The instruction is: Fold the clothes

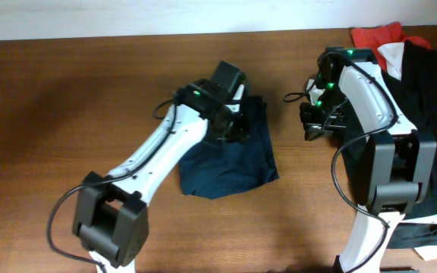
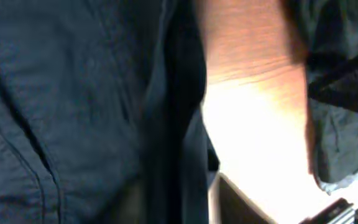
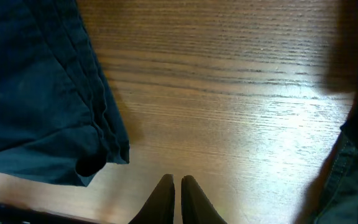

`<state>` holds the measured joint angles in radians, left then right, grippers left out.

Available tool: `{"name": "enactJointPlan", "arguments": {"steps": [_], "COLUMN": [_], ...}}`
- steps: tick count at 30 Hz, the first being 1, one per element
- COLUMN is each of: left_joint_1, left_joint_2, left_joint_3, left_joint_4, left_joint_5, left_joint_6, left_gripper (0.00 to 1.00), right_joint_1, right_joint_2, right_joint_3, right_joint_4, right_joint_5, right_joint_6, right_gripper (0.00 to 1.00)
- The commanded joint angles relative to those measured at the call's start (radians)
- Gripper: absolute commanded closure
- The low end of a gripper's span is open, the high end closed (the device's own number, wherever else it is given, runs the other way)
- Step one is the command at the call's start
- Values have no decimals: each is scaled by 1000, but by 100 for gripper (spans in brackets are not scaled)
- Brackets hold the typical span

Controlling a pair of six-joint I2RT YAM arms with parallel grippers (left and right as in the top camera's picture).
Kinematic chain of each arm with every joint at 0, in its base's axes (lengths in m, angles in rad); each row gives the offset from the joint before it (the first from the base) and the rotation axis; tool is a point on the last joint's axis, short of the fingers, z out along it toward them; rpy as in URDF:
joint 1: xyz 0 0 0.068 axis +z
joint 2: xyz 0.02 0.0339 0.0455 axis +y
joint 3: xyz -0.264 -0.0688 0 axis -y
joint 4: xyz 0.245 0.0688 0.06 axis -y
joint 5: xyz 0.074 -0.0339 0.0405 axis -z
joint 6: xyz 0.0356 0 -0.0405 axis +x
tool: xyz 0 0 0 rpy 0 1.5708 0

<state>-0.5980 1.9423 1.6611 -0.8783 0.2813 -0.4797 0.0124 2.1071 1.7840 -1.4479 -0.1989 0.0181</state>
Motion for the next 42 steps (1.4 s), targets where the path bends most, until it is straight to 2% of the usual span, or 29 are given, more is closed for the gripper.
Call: {"name": "enactJointPlan", "arguments": {"steps": [1,3,7,8,14,15,16,22,29,32,36,42], "left_joint_1": [-31,-2,130,199,356,365,375,383,384,384,390,390], "left_joint_2": [29,16,-8,-9,58,73,99,251,382,411,413,413], "left_joint_3": [19,57,148,160,159,159,159,159,159,159,159,159], "left_joint_4": [45,23,-19,-8,71,81,98,186,164,87,-140,-488], "left_joint_5": [74,70,52,52,52,52,52,52,25,-19,-113,-148], "left_joint_6": [29,104,118,118,118,118,118,118,118,118,119,118], "left_gripper": [34,27,26,23,20,20,20,20,20,20,20,20], "right_joint_1": [-6,-6,-6,-6,37,47,64,182,282,297,294,287], "right_joint_2": [-35,-35,-35,-35,-35,-35,-35,-28,-23,-23,-23,-23], "right_joint_3": [18,18,30,48,128,131,131,127,14,-108,-274,-425], "right_joint_4": [-14,-16,-25,-41,-72,-71,-70,-48,36,107,183,285], "right_joint_5": [9,9,-4,-64,-415,-446,-479,-482,-470,-470,-425,-24], "right_joint_6": [-12,-12,-12,-39,-198,-212,-230,-224,-199,-185,-167,82], "right_gripper": [90,90,89,89,89,89,84,83,81,82,82,82]}}
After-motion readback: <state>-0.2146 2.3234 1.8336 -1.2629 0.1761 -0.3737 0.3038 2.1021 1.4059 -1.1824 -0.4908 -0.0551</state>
